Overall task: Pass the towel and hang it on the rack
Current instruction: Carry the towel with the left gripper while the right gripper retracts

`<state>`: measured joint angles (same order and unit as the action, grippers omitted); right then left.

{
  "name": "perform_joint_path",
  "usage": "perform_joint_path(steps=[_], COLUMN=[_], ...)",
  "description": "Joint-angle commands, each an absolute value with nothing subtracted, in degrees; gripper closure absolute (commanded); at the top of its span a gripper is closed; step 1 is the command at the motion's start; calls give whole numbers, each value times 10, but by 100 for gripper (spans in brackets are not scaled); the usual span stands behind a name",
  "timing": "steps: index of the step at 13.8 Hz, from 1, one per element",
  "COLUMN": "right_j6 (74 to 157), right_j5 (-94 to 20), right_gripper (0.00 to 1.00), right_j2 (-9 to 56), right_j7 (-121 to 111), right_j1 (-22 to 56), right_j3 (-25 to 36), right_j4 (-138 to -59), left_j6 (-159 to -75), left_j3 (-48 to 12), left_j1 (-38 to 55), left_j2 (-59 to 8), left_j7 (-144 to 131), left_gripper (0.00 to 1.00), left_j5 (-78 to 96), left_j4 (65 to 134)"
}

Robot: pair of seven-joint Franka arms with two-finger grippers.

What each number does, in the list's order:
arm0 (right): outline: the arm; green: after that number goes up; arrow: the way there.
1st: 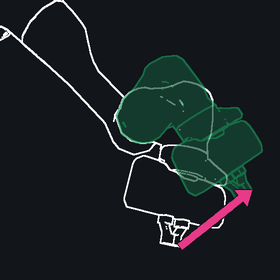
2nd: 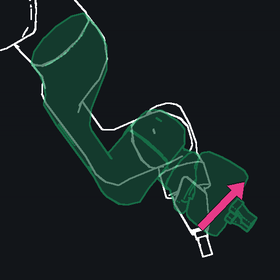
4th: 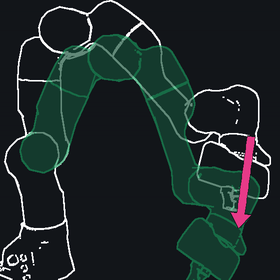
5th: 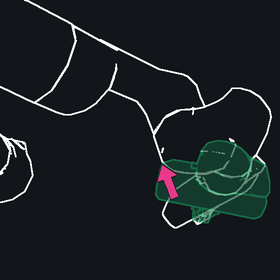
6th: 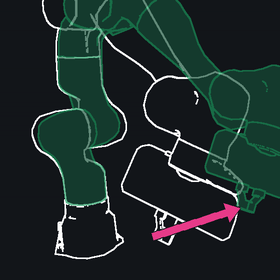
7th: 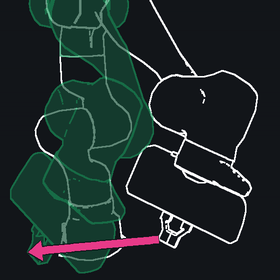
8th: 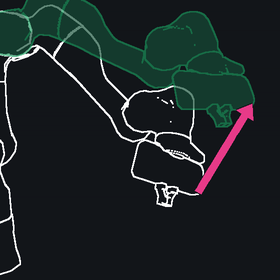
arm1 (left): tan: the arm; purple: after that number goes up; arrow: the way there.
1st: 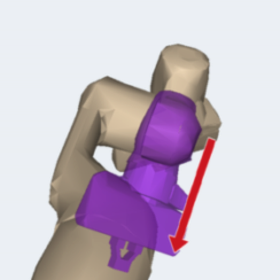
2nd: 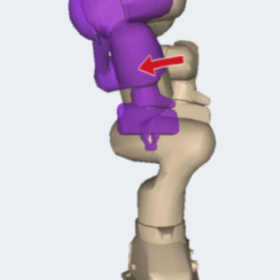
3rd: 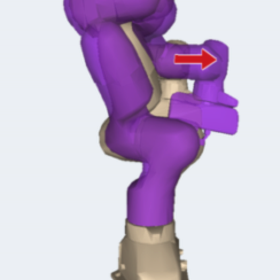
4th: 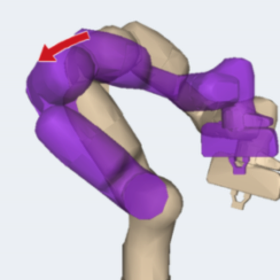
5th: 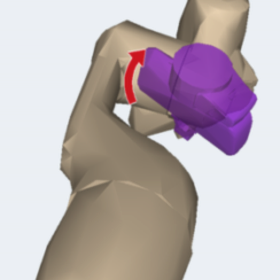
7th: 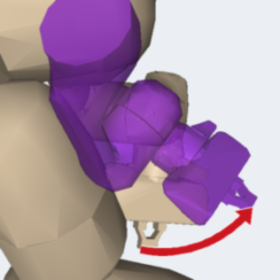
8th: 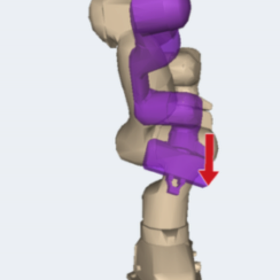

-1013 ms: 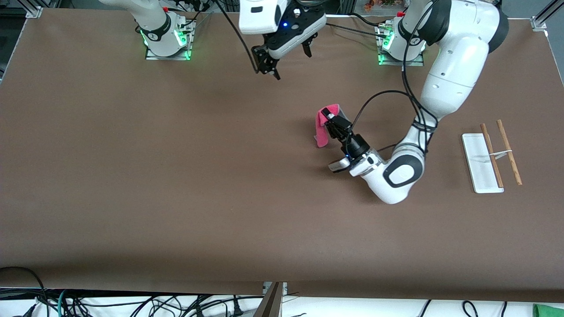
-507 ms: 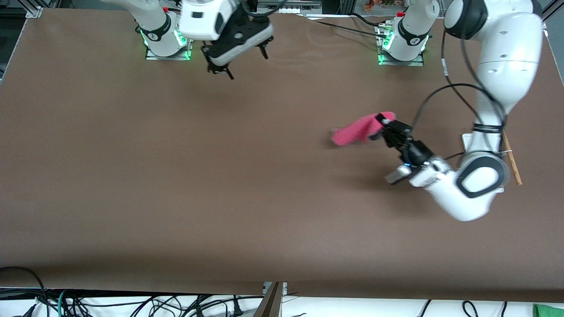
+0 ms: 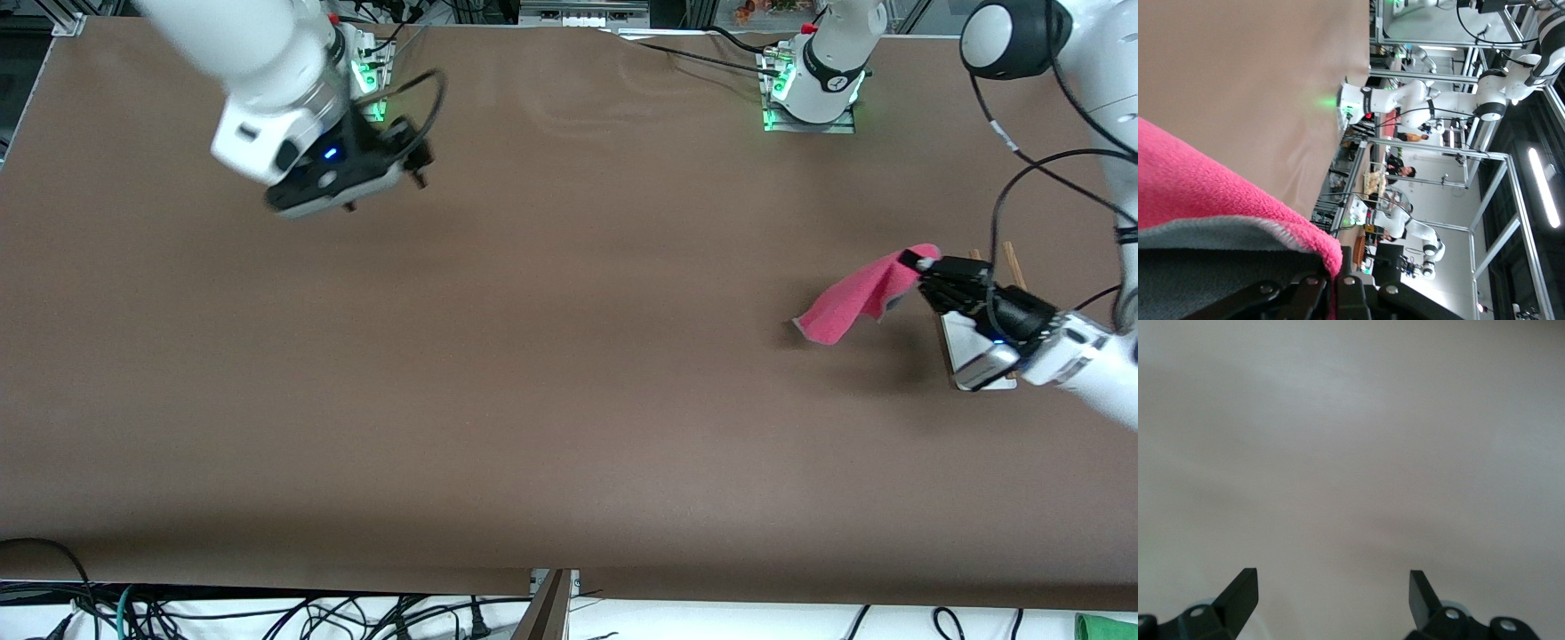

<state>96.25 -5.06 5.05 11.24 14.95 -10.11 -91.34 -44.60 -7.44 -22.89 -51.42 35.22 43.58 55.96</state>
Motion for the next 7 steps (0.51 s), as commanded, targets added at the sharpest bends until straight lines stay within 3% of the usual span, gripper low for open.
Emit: perform_joint_path(steps=[1,4,7], right_j6=[987,1044,1041], right_j5=[-27,6,8], right_gripper=[0,0,0], right_j2=[35,36,27], right_j7=[114,111,104], right_j1=[102,72,48], right_j3=[-115,-94,-50], right_j4=[-959,-1011,-1013], left_j6=[-437,-444,-497], left_j3=[-80,-80,-78], left_j1=[-249,-278,-311], left_j2=[-519,-519,-518], left_j7=[404,455,527], left_gripper=[100,100,100], left_j5=[374,279,214], left_j4=[526,514,512])
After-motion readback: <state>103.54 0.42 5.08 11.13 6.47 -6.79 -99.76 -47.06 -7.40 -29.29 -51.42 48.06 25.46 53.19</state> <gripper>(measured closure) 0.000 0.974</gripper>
